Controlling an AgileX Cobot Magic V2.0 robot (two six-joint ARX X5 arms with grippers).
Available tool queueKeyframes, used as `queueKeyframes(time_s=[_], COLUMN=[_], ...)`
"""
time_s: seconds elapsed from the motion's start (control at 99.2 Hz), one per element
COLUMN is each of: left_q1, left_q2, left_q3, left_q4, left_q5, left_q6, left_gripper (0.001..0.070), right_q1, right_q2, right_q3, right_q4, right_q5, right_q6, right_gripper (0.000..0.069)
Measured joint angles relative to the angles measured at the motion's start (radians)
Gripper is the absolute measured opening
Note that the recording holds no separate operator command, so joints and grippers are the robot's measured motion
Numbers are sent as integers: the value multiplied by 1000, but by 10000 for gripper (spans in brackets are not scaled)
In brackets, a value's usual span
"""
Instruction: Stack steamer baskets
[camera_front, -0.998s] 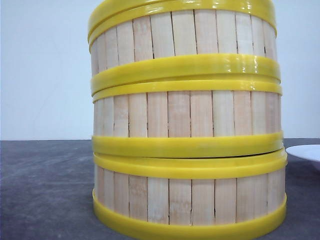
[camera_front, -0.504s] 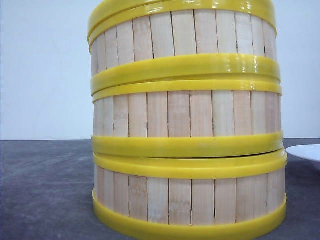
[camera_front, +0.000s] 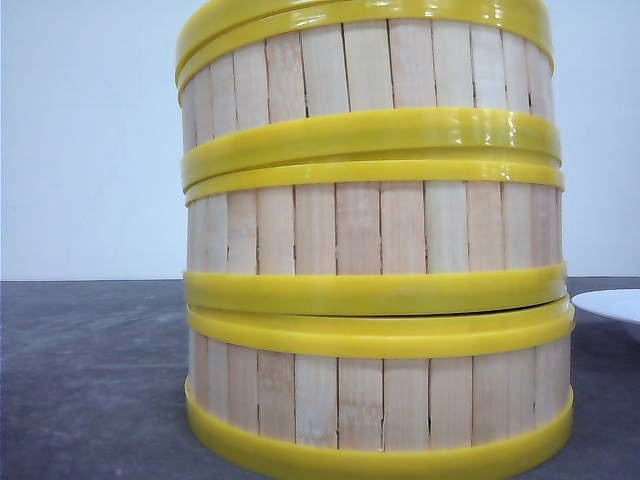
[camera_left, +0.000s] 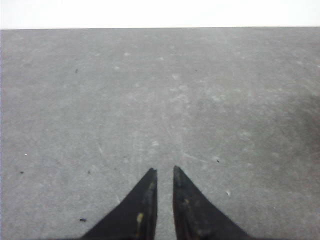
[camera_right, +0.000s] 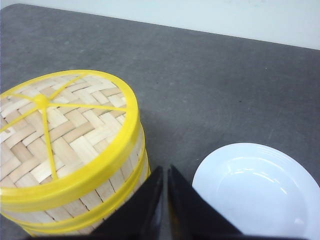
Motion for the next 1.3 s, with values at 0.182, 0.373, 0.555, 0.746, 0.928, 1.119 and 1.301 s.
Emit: queueKeyframes(time_s=[0.182,0.373,0.555,0.746,0.928,1.119,1.301], left_q1=[0,0,0,0,0,0,0], left_q2=[0,0,0,0,0,0,0], left_q3=[0,0,0,0,0,0,0], left_q4=[0,0,0,0,0,0,0], left_q5=[0,0,-1,0,-1,-1,-1], left_q6=[0,0,0,0,0,0,0], left_gripper=[30,30,30,30,30,30,30], right_q1=[0,-115,-378,-632,-747,-755,-755], right_q2=[0,0,-29,-124,-265,-453,-579], right_q3=[0,-3,-114,-351,-633,-908,-1043], right_q4=[9,160,364,556,677,748,757], right_q5=[12,16,-101,-241,-342,-343,-343], right_q6=[-22,-153,-278,-304,-304,-304,-303], right_gripper=[11,11,11,11,11,11,11])
